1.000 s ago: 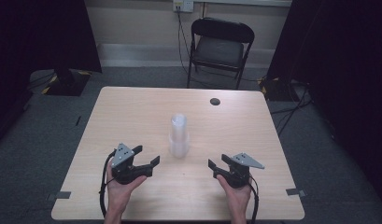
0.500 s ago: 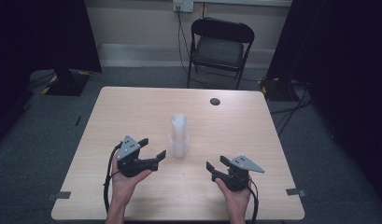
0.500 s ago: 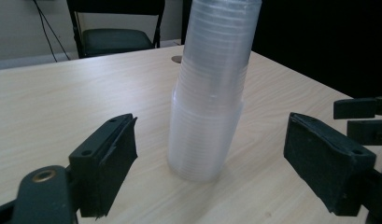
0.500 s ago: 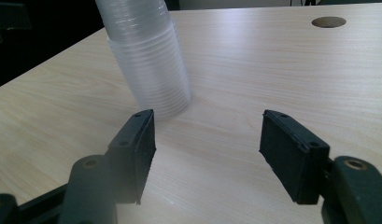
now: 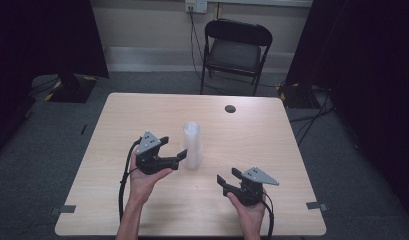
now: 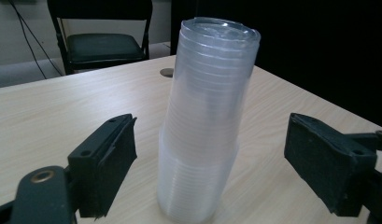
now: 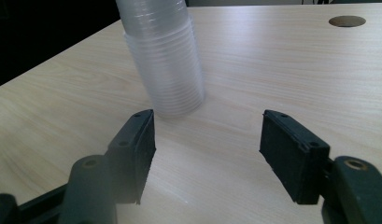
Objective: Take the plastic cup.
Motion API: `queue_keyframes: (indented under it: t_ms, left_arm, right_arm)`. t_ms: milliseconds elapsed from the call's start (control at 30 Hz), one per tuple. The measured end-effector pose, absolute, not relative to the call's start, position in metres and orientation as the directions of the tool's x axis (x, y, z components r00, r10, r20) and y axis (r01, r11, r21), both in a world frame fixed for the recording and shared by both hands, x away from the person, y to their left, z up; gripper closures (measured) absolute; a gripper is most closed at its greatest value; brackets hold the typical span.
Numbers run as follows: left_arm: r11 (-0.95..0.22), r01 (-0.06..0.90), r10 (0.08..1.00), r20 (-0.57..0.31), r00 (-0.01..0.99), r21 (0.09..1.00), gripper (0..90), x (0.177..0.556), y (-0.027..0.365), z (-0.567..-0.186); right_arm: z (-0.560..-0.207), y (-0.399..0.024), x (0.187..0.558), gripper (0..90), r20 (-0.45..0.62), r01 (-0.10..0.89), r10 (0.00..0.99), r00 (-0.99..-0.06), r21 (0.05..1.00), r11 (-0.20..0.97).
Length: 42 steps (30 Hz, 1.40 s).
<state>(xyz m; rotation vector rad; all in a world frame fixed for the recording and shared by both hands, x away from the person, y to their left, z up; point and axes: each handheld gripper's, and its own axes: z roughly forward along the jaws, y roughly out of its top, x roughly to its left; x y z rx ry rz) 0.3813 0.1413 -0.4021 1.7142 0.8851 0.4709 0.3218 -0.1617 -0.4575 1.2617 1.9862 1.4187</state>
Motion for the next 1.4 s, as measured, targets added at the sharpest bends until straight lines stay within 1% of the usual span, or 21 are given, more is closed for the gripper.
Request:
queue_keyframes:
  t_ms: [67, 200, 367, 567, 667, 767, 967, 1400]
  left_arm:
    - [-0.119, 0.330, 0.752, -0.133, 0.646, 0.936, 15.8, 0.386, 0.140, -0.401]
    - [-0.118, 0.315, 0.742, -0.127, 0.658, 0.942, 16.7, 0.394, 0.136, -0.396]
    - [-0.145, 0.299, 0.739, -0.098, 0.666, 0.943, 17.2, 0.403, 0.126, -0.391]
    - [-0.158, 0.292, 0.730, -0.087, 0.678, 0.943, 16.3, 0.413, 0.115, -0.389]
    - [-0.167, 0.309, 0.731, -0.092, 0.676, 0.936, 16.5, 0.419, 0.111, -0.388]
    - [-0.188, 0.308, 0.723, -0.081, 0.686, 0.933, 17.0, 0.425, 0.107, -0.390]
    - [-0.231, 0.304, 0.722, -0.047, 0.691, 0.924, 21.3, 0.433, 0.101, -0.397]
    - [-0.244, 0.347, 0.731, -0.064, 0.679, 0.906, 19.4, 0.441, 0.096, -0.412]
  right_arm:
    - [-0.458, -0.161, 0.322, 35.4, 0.183, 0.444, 0.835, -0.519, 0.892, 0.081]
    - [-0.458, -0.161, 0.322, 35.4, 0.185, 0.446, 0.835, -0.518, 0.892, 0.079]
    - [-0.458, -0.160, 0.321, 35.3, 0.181, 0.445, 0.836, -0.518, 0.892, 0.083]
    - [-0.458, -0.160, 0.321, 35.2, 0.179, 0.442, 0.833, -0.524, 0.893, 0.086]
    - [-0.458, -0.161, 0.321, 35.2, 0.182, 0.443, 0.830, -0.527, 0.892, 0.086]
    - [-0.458, -0.161, 0.321, 35.3, 0.182, 0.442, 0.830, -0.527, 0.893, 0.085]
    - [-0.459, -0.162, 0.321, 35.3, 0.185, 0.443, 0.831, -0.525, 0.893, 0.082]
    - [-0.460, -0.162, 0.321, 35.1, 0.194, 0.448, 0.828, -0.526, 0.891, 0.075]
